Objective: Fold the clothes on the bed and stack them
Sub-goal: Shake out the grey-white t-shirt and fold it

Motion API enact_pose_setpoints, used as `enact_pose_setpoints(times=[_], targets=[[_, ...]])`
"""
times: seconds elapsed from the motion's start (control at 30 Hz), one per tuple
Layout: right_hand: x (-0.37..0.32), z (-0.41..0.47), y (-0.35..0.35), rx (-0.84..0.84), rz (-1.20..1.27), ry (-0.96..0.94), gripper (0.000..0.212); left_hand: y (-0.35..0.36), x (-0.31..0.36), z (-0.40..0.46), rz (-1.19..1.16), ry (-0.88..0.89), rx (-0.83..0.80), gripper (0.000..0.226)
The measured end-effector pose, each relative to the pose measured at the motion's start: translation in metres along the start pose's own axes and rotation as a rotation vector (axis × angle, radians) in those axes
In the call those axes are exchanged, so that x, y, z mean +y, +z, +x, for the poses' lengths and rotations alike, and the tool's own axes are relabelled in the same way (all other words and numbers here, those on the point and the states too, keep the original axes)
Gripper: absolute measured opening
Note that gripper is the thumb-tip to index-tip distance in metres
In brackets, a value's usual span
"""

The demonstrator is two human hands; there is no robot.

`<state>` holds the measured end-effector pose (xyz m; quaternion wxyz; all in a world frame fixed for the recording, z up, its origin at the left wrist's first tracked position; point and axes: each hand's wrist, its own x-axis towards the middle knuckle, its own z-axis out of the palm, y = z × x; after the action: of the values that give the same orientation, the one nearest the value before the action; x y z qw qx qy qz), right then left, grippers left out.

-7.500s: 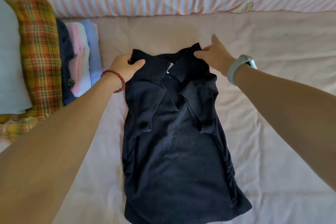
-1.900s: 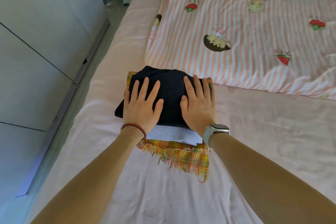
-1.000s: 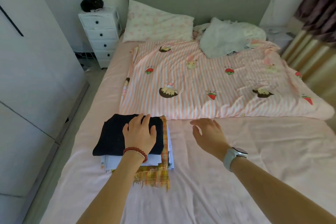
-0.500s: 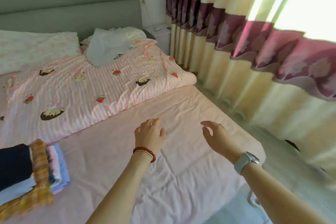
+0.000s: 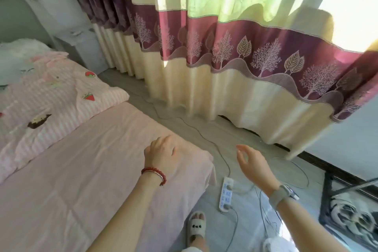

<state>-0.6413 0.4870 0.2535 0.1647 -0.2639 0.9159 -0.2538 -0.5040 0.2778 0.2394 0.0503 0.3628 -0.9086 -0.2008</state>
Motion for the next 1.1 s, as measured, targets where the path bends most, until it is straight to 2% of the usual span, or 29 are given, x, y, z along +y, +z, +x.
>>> enact_pose_setpoints(times=[0.17,0.37,0.57,0.77,0.97,1.1], targets=[[0.021,0.103,-0.037,0.029,-0.014,-0.022,0.036,0.013,0.058,0.116,-0.023,0.049,0.061,0.043],[0.012,0.242,-0.099,0.06,-0.075,-0.089,0.035,0.008,0.127,0.257,-0.03,0.091,0.113,0.044],[0.015,0.348,-0.128,0.044,-0.104,-0.104,0.037,0.004,0.156,0.353,-0.003,0.099,0.105,0.044],[-0.021,0.484,-0.125,-0.08,-0.125,-0.277,0.038,-0.019,0.142,0.445,0.033,-0.039,0.197,0.044],[-0.103,0.625,-0.114,-0.172,-0.132,-0.625,0.038,-0.057,0.107,0.519,0.03,-0.349,0.361,0.044],[-0.159,0.682,-0.097,-0.272,-0.134,-0.771,0.038,-0.076,0.095,0.54,0.029,-0.496,0.424,0.044]])
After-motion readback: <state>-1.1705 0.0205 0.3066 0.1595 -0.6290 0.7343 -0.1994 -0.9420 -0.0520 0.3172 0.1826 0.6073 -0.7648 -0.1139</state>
